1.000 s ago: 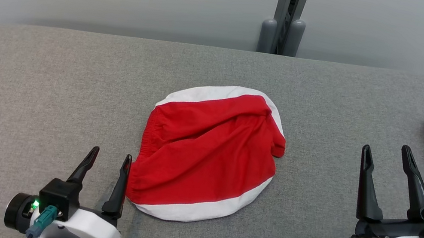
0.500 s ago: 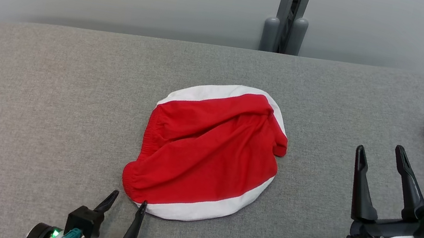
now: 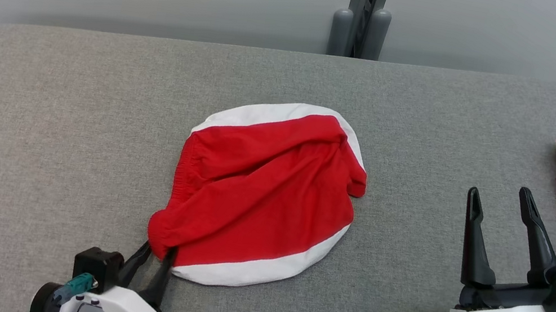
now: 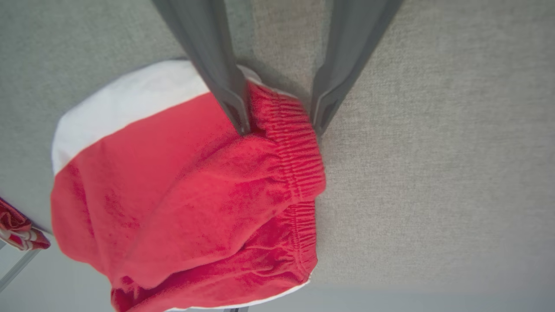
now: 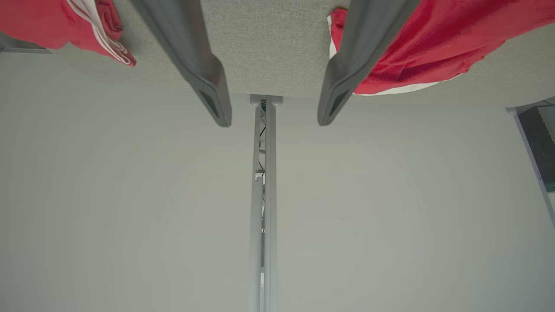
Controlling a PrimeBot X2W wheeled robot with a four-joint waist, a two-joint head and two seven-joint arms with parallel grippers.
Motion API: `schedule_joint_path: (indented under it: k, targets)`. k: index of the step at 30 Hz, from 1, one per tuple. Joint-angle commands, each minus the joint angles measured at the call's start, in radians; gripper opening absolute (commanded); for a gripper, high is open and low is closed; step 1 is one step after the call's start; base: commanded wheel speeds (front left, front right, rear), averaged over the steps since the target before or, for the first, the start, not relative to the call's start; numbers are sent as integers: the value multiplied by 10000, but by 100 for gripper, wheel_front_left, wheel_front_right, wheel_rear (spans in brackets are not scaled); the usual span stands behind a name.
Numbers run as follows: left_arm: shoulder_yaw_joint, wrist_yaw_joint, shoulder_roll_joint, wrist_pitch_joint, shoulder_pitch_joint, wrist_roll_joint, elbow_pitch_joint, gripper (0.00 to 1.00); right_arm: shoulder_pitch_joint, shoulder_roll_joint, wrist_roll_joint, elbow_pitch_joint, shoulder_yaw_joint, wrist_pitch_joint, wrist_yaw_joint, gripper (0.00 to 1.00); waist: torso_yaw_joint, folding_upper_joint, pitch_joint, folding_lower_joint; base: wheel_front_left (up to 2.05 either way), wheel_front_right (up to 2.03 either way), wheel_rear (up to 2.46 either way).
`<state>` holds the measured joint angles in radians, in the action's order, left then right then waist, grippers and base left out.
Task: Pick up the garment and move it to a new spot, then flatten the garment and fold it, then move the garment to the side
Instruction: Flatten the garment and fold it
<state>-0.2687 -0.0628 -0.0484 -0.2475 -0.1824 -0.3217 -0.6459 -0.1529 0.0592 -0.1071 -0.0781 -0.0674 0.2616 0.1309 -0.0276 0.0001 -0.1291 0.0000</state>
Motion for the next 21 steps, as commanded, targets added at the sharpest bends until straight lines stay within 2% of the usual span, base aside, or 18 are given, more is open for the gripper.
schedule_joint_path:
  k: [1,6,8,11,18,21]
  targets:
    - [51,-72,-48,-95,-248,-205,4,0,-21,27,-9,-3,78,57,-3,100,24,-1,6,0,0,0,0]
    - [559,193,-226,-172,-459,-226,678,0,41,4,0,-14,145,57,-3,100,183,-1,87,0,0,0,0]
    - [945,356,-437,-177,-527,121,1733,0,58,-1,-1,-6,168,57,-3,100,280,-1,111,0,0,0,0]
    - [1875,555,-433,-170,-266,216,3215,0,60,-13,-13,-21,142,57,-1,100,374,-1,164,0,0,0,0]
    - [3220,346,-321,-174,-588,462,5717,0,32,-32,-54,-103,77,55,-3,100,425,-1,284,0,0,0,0]
    - [3405,137,-198,-173,-943,511,6509,0,-23,-34,-94,-141,39,57,-3,100,380,-1,319,0,0,0,0]
